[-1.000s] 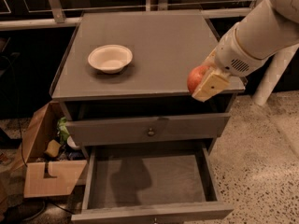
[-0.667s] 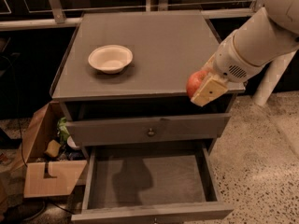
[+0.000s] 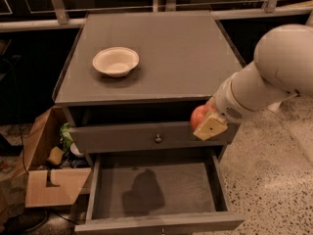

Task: Place apple into middle drawer

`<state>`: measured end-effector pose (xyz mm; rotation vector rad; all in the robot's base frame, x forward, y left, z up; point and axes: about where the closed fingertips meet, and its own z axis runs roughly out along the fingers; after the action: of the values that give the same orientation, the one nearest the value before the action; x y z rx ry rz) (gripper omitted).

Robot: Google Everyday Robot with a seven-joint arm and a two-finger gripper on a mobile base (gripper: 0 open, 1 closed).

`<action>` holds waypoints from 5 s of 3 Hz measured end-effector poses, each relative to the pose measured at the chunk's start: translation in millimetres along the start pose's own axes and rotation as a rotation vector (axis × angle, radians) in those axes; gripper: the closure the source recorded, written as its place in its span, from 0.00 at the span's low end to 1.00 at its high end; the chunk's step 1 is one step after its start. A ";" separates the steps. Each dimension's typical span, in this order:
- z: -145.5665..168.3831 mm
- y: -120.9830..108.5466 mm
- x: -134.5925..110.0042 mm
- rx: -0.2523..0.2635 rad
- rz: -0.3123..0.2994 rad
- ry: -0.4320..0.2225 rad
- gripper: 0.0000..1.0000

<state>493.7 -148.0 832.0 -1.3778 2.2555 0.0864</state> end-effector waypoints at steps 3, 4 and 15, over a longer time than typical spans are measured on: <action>52.4 22.4 20.4 -0.031 0.115 0.017 1.00; 103.3 29.8 49.4 -0.055 0.204 0.042 1.00; 322.8 117.9 125.2 -0.138 0.549 0.066 1.00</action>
Offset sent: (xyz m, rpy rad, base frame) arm -0.0049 0.0080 -0.0373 0.0252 0.0378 -0.0488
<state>468.3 -96.0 470.9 -0.7931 2.6645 0.3891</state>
